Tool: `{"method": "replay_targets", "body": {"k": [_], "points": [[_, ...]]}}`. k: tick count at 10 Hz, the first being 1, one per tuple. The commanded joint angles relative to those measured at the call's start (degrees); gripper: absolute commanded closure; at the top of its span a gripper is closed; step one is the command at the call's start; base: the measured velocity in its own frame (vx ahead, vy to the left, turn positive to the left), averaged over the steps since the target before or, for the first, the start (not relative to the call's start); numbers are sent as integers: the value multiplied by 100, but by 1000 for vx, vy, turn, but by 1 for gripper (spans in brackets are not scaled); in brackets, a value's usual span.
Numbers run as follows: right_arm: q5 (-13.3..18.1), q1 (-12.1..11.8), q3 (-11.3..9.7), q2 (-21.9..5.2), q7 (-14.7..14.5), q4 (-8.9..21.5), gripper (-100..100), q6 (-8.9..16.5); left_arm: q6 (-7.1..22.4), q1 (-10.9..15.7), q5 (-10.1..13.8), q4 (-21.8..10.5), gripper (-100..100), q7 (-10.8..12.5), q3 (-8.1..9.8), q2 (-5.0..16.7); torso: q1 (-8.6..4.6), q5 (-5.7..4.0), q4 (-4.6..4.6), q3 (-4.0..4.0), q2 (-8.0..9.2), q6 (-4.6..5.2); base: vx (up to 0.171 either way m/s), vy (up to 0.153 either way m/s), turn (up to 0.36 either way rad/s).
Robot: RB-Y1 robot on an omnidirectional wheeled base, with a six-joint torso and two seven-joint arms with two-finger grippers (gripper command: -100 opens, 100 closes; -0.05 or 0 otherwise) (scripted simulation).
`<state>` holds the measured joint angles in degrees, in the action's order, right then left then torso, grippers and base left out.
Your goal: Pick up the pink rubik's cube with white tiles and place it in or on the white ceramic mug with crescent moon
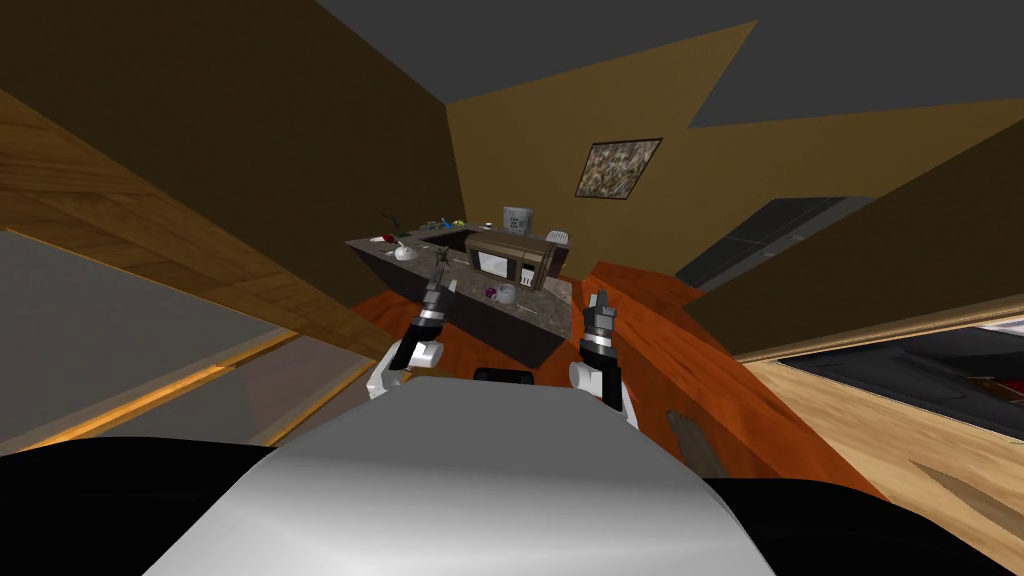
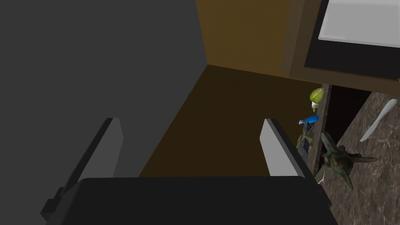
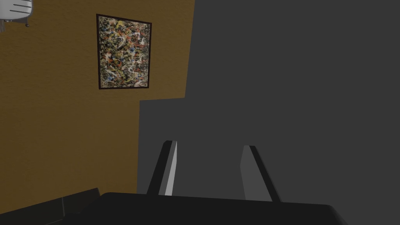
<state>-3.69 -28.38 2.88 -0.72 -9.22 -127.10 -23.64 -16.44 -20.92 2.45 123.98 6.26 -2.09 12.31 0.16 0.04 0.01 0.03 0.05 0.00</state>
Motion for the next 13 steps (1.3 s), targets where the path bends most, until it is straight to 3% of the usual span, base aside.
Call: {"method": "replay_targets", "body": {"k": [1, 7, 8, 10, 13], "points": [[0, 0, 0, 0, 0, 0, 0, 0, 177, 78, 10, -153, -100, 28, -12, 75, 0, 0, 0, 0, 0, 0, -14, 37, -34], [0, 0, 0, 0, 0, 0, 0, 0, 1185, 480, 4, -559, -100, 79, -204, 337, 4, 1, -1, -3, -5, 0, -12, 48, -44], [0, -1, 0, 0, 0, 0, 0, 0, 1358, 641, 10, -721, -100, 95, -260, 410, 1, 1, -1, -3, -6, -2, -2, 52, -54], [0, -1, 0, 0, 0, 0, 0, 0, 1589, 641, 10, -721, -100, 95, -260, 410, 2, 1, -2, -4, -8, -2, -2, 33, -17], [0, -1, 0, 0, 0, 0, 0, 0, 2172, 1003, 37, -1086, -100, 128, -358, 541, -2, 0, -2, -4, -7, -2, -5, 39, -51]]}}
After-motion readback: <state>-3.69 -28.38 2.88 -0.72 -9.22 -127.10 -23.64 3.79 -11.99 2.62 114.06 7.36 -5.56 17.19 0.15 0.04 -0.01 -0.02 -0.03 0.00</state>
